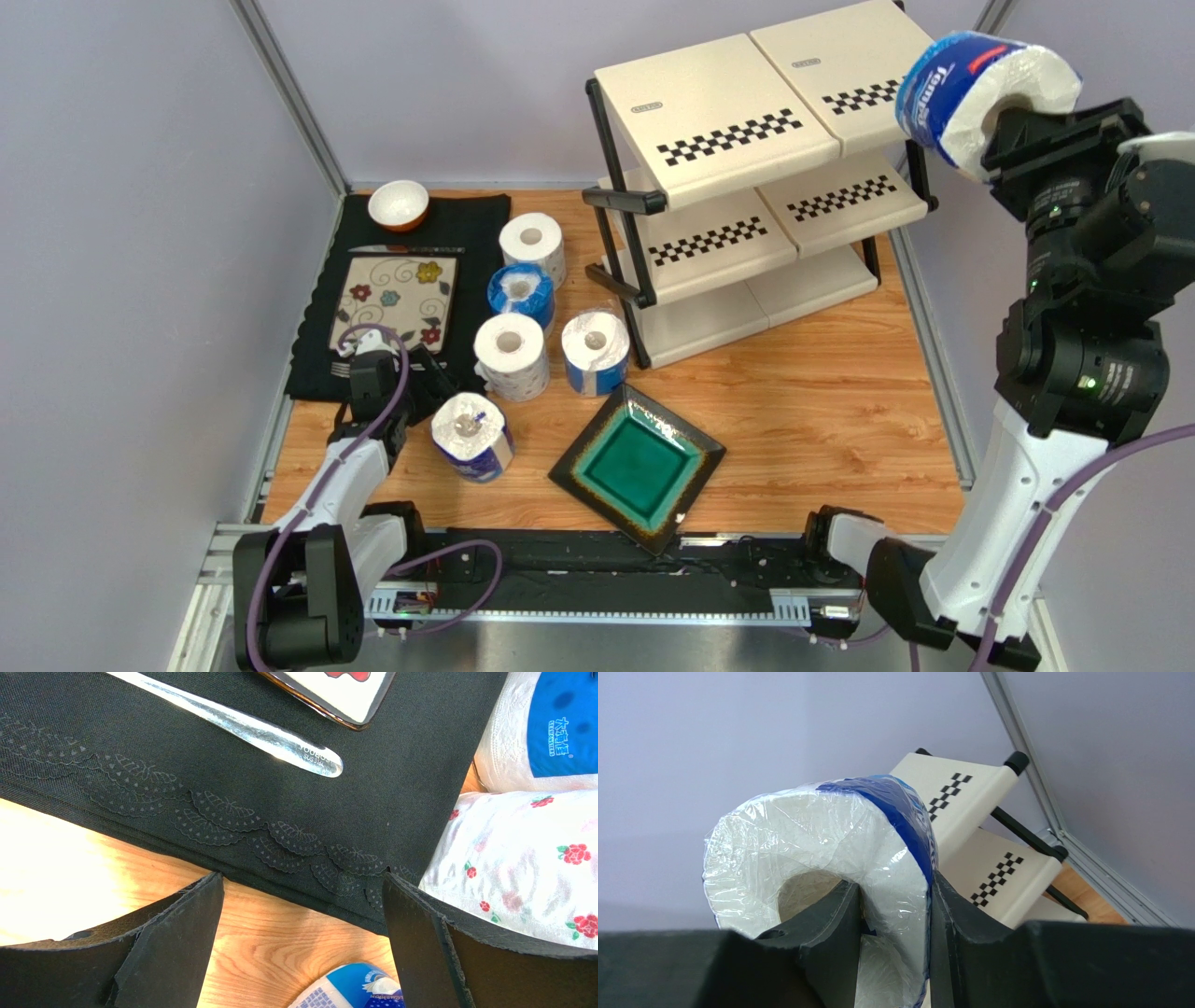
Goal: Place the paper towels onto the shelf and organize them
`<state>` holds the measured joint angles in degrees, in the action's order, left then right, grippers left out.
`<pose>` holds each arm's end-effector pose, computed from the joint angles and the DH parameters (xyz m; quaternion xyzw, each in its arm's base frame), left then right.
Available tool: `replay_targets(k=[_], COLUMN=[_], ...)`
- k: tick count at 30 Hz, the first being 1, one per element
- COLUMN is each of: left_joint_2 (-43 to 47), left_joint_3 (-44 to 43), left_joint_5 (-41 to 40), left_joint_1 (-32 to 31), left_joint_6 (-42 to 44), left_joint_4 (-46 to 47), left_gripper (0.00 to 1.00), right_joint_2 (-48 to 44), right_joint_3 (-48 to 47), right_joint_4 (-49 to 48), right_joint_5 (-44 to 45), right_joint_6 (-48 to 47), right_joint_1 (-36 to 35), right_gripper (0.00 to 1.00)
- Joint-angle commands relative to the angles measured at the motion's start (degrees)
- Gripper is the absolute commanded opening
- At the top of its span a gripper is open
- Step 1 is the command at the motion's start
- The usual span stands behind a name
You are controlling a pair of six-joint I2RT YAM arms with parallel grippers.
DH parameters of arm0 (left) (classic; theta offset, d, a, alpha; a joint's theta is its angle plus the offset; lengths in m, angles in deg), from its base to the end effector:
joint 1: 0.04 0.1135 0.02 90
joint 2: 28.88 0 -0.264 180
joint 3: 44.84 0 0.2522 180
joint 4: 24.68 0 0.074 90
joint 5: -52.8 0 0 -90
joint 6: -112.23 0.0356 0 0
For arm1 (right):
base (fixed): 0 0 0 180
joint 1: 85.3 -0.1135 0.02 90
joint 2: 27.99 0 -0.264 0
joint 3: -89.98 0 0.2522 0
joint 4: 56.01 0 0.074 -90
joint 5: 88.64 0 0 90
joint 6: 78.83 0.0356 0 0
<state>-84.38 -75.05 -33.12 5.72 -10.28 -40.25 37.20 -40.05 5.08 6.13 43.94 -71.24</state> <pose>0.1807 0.0157 0.1517 -0.2839 0.8635 -0.1276 0.3968 0.1212 -0.0334 0.5886 0.2993 0.6147 0.0905 0.7242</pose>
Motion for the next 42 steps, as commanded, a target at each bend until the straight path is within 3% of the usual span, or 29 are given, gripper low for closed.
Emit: replay_targets(k=[1, 5, 11, 26, 42], left_joint_2=[-0.1, 0.0, 0.5, 0.3, 1.0], left_joint_3=[0.2, 0.3, 0.2, 1.1, 1.0], left_joint_5=[0.6, 0.1, -0.7, -0.5, -0.7], left_joint_1=[0.5, 0.4, 0.4, 0.4, 0.3], left_joint_6=[-0.3, -0.3, 0.0, -0.3, 0.0], left_joint_4=[-0.5, -0.7, -1.3, -0.7, -1.4], left_gripper=[0.92, 0.92, 0.92, 0.92, 0.92], right_joint_2=[8.6, 15.0, 18.7, 20.2, 22.4], right_joint_3=[-10.2, -16.1, -16.5, -12.6, -10.6], right_joint_4=[-2.2, -2.5, -5.5, -7.1, -8.7], right_joint_5=[-8.0, -13.7, -15.7, -17.4, -17.8], right_joint_6=[1.2, 1.9, 1.0, -0.4, -0.4], right_joint_1=[0.2, 0.2, 0.2, 0.2, 0.2], right_gripper=[0.29, 0.29, 0.29, 0.30, 0.38])
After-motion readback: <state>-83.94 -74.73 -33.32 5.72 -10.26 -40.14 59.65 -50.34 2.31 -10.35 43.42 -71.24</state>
